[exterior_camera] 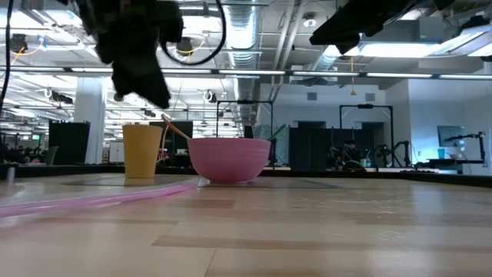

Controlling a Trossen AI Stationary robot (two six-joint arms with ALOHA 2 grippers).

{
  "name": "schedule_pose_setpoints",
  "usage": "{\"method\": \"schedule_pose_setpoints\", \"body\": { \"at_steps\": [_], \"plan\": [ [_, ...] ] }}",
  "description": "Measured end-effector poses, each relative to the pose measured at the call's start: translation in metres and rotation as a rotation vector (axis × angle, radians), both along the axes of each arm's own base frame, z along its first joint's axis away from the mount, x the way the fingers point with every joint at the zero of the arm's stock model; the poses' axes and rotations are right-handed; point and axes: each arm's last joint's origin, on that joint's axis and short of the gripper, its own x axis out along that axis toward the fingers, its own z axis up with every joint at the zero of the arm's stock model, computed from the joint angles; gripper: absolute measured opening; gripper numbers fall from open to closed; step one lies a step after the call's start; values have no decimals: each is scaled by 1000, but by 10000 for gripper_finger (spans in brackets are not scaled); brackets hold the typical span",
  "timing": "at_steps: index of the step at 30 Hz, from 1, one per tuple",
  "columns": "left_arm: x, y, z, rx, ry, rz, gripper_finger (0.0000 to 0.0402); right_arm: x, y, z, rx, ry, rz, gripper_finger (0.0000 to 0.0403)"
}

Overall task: Pick & Place Utensil
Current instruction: Put the pink straw into the yellow cup on the transparent mat

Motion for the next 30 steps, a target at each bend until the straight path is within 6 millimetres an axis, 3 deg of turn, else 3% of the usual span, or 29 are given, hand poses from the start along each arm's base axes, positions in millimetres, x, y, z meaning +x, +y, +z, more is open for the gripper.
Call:
{"method": "schedule_pose_setpoints", "body": {
  "at_steps": [7,15,23,30],
  "plan": [
    [-3,-1,-32,-32,-5,80,100,0,0,0,0,2,0,77],
    [18,-8,-65,-44,26,98,100,0,0,-1,0,8,0,77],
    [41,-17,-72,-38,60,89,100,0,0,-1,0,7,0,77],
    [46,-18,-80,-26,91,91,100,-1,0,-1,-1,13,0,77]
  ]
}}
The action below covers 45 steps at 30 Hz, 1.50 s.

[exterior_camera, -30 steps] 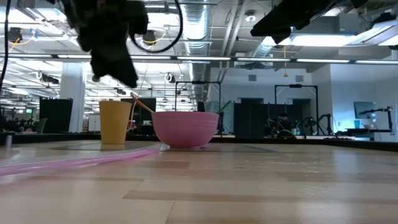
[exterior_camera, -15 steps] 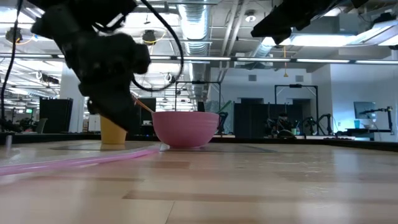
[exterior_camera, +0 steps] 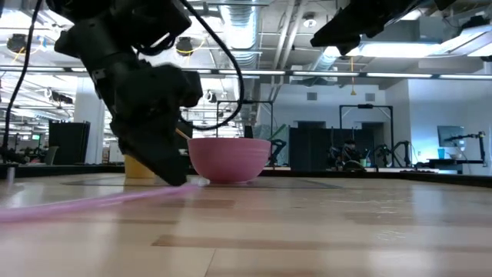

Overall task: Pick & Place Utensil
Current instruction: Put the pink straw into the yellow cup on the transparent mat

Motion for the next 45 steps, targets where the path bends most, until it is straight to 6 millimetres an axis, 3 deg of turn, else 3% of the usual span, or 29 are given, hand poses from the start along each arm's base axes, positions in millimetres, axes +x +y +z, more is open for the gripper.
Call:
{"method": "schedule_pose_setpoints", "body": {
  "at_steps": [12,22,30,37,45],
  "plan": [
    [1,0,-5,18,21,-9,98,0,0,0,0,0,0,77],
    [1,0,-4,60,17,-59,11,0,0,0,0,0,0,77],
    [0,0,3,65,-31,-48,12,0,0,0,-1,2,0,77],
    [-5,3,28,76,-137,-38,10,0,0,0,-1,2,0,77],
    [-29,12,86,131,-364,-42,10,0,0,0,-1,0,0,77]
  ]
}}
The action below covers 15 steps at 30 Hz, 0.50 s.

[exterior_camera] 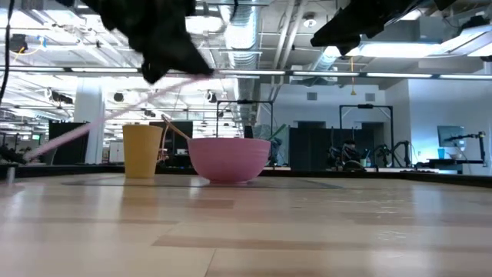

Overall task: Pick & Place Utensil
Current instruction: Put the pink straw into the yellow cup on the transparent mat

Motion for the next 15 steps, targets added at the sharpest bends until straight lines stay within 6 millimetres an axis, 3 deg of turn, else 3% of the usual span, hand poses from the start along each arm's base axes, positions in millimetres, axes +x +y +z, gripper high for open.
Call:
{"method": "schedule_pose_setpoints", "body": {
  "at_steps": [7,15],
  "plan": [
    [-26,11,38,133,-155,-2,9,0,0,0,0,0,0,77],
    [-53,24,68,359,-265,78,9,0,0,0,0,0,0,77]
  ]
}}
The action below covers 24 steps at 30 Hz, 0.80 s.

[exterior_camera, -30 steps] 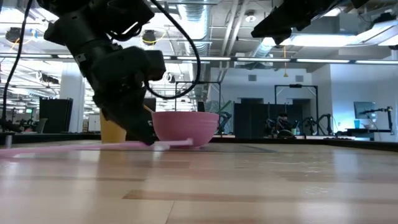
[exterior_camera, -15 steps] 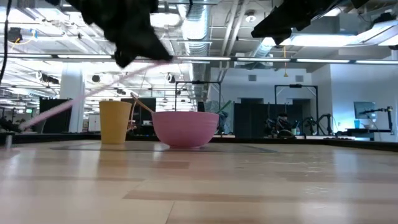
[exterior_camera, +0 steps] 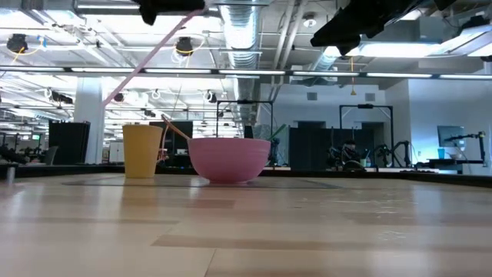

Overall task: Pick & Place Utensil
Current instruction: Put the pink straw into the yellow cup on the transparent mat

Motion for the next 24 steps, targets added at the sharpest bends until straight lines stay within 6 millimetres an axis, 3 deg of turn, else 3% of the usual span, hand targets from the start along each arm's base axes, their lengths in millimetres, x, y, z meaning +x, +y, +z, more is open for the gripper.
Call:
{"method": "schedule_pose_setpoints", "body": {
  "at_steps": [8,15,24],
  "plan": [
    [-19,12,19,165,-60,144,12,0,0,0,0,0,0,77],
    [-20,29,30,243,-111,239,12,0,0,0,-1,0,0,77],
    [-28,56,47,310,-243,211,9,0,0,0,0,0,0,77]
  ]
}}
